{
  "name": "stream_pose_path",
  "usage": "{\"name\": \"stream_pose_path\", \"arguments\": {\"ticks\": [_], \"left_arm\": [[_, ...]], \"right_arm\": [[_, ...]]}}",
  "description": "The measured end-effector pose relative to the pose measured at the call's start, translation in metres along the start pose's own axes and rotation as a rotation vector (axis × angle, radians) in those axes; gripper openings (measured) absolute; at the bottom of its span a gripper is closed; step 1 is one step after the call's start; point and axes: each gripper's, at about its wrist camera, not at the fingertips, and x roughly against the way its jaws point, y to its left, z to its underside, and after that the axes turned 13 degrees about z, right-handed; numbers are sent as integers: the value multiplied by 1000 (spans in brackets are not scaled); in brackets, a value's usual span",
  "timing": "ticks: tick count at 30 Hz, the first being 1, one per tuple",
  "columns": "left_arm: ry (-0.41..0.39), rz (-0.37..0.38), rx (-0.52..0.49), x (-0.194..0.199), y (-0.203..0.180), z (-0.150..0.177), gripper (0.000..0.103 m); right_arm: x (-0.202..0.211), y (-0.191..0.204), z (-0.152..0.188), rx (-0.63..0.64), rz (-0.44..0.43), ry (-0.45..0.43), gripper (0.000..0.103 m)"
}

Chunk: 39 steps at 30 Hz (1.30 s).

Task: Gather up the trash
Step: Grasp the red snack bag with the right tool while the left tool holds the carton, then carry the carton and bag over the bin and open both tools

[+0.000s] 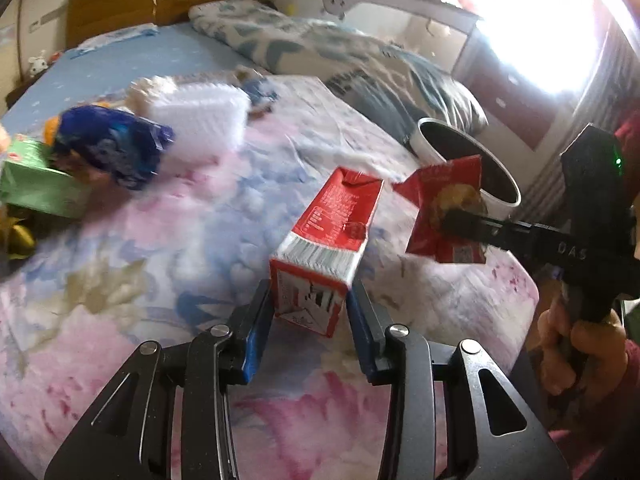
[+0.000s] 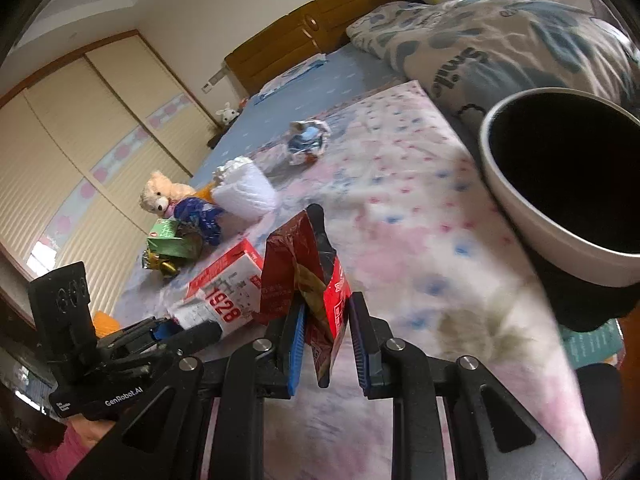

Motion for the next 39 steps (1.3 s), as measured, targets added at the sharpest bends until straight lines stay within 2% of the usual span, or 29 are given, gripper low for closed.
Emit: {"name": "stream_pose_path", "arguments": {"ticks": [2,6,8,11,28,39], "left_arm": [[22,-20,1,-6,-2,0,40],[24,-23,-14,-12,-5,-4,40],[21,-16,-27,-13,-7,-5,35],[13,-24,-59,-15,-16,-5,33],[-16,60,-166,-39,-74,-38,31],[-2,106,-234,-64,-116,-59,31]], "right_arm": [[3,-7,0,-9,5,-1,21],[10,-17,0,-25,15,-15,21],[13,-22,0,-30,20,-23,21],[17,-27,0,-35,23,-29,21],[49,-80,-13,-117,92,-102,21],[60,-118,-20,-174,143,-126,21]]}}
